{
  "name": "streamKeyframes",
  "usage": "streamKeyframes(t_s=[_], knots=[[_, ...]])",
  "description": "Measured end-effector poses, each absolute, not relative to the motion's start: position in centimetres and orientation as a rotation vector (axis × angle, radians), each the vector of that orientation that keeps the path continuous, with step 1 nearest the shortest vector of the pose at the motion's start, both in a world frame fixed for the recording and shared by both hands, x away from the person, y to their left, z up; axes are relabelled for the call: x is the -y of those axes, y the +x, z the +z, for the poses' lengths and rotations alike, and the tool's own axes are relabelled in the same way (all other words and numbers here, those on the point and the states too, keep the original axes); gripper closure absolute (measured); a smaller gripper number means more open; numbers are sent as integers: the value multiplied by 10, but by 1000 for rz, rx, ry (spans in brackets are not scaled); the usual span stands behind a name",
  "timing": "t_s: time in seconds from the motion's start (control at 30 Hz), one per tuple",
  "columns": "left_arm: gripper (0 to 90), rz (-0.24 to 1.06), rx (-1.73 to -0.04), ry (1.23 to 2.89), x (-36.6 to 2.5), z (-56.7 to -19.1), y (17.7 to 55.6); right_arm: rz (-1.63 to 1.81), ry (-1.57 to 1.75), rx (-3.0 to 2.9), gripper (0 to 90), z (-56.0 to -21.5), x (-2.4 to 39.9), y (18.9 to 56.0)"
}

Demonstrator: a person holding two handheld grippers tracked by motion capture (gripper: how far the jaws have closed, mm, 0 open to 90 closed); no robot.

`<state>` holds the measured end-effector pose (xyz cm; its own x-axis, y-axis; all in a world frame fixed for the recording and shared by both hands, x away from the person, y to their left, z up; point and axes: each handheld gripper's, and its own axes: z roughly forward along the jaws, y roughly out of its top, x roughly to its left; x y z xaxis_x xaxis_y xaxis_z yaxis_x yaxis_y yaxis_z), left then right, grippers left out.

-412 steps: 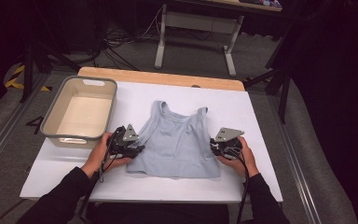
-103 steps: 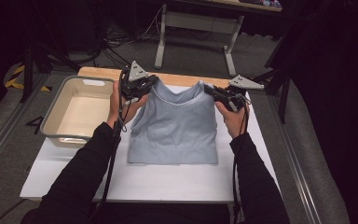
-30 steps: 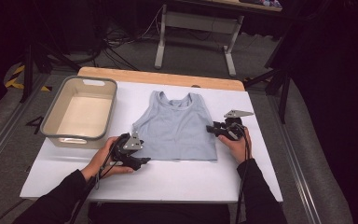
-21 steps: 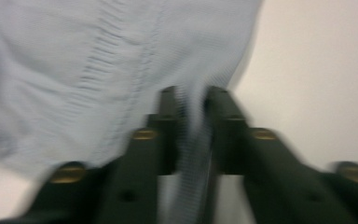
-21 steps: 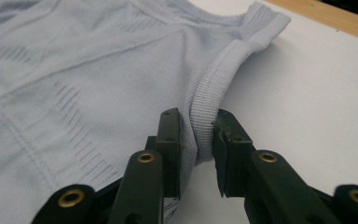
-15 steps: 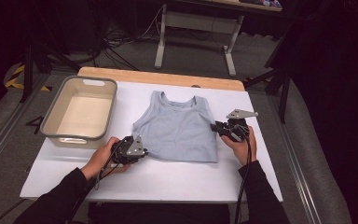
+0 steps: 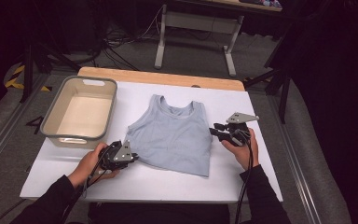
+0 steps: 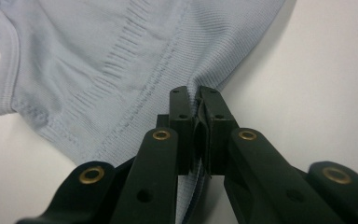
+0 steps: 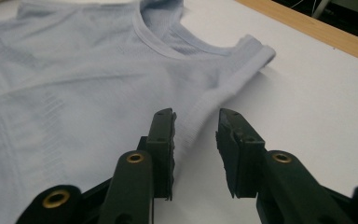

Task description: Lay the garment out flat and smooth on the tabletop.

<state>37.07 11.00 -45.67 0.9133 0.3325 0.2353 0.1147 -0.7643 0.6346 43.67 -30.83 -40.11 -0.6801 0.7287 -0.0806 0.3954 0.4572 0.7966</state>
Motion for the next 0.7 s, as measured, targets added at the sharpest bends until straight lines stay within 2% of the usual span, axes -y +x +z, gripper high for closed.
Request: streamKeyframes(t_s=[0.27, 0.47, 0.6, 0.67, 0.7], knots=[[847, 421, -332, 2408, -114, -459, 372, 963, 790, -2471, 663, -422, 324, 429], [844, 411, -350, 2406, -114, -459, 372, 901, 664, -2595, 589, -431, 314, 425], [843, 410, -349, 2405, -114, -459, 372, 848, 608, -2586, 611, -436, 304, 427], [843, 410, -351, 2405, -114, -459, 372, 844, 587, -2584, 717, -437, 302, 427], [843, 410, -350, 2405, -114, -459, 372, 838, 574, -2579, 739, -437, 301, 427]])
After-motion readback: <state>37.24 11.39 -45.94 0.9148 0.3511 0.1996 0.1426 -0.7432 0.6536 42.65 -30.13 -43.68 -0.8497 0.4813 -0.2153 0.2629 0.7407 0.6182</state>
